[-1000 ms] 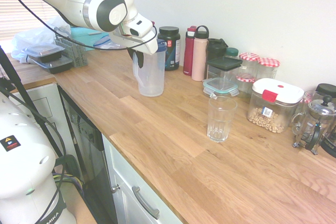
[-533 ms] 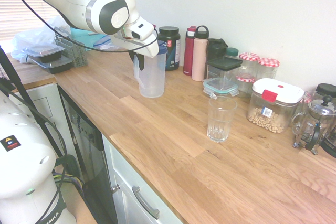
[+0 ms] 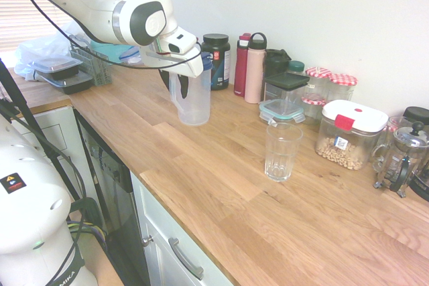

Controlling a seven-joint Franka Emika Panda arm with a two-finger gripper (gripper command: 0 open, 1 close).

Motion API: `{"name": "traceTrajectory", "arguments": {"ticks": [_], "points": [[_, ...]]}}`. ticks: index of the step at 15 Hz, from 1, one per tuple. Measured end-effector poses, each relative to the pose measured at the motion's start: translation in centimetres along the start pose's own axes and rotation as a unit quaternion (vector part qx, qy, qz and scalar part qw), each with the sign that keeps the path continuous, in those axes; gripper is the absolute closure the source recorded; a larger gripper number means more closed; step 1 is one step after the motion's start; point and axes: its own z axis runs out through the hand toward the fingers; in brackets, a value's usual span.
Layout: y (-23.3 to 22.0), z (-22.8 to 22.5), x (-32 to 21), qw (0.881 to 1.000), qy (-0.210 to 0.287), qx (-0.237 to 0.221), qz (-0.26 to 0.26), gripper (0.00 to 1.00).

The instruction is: Pour me some water

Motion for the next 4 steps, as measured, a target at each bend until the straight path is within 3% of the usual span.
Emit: {"name": "traceTrajectory", "arguments": {"ticks": [2,4], "points": [[0.4,-1.0,-1.1,0.999,-0.011,-0.030,-0.007,0.00],[2.8,-3.9,-1.2,0.997,-0.027,-0.063,0.019,0.00]]}}
